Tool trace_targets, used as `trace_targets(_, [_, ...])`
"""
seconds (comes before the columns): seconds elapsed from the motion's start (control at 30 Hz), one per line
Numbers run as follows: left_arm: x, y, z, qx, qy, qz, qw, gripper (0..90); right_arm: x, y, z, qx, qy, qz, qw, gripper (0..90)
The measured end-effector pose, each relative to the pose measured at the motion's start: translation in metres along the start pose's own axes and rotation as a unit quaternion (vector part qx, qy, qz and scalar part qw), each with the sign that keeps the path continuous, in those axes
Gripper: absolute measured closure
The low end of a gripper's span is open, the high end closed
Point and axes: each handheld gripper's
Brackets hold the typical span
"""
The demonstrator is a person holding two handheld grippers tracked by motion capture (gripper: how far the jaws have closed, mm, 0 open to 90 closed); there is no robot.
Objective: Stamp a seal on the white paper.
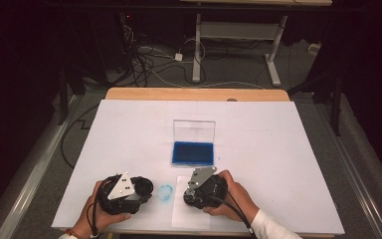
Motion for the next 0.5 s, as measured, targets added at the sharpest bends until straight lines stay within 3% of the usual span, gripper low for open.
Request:
trace_targets(0.3, [0.0008, -0.0008, -0.0001, 0.002, 0.004, 0.0, 1.0, 36.7, 0.0, -0.0077, -0.0041, 0.015, -0.014, 0.02, 0.9996, 57.4])
trace_targets(0.5, [0.0011, -0.0006, -0.0002, 0.002, 0.004, -0.001, 1.0, 36.7, -0.0002, -0.0011, 0.0, 0.002, 0.002, 0.006, 1.0, 57.3])
Point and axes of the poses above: each handheld gripper's, and its own axes: x roughly forward along the jaws, z roughly out of its top, y roughly to its left, and after that the axes turned 13 degrees about -x, right-handed
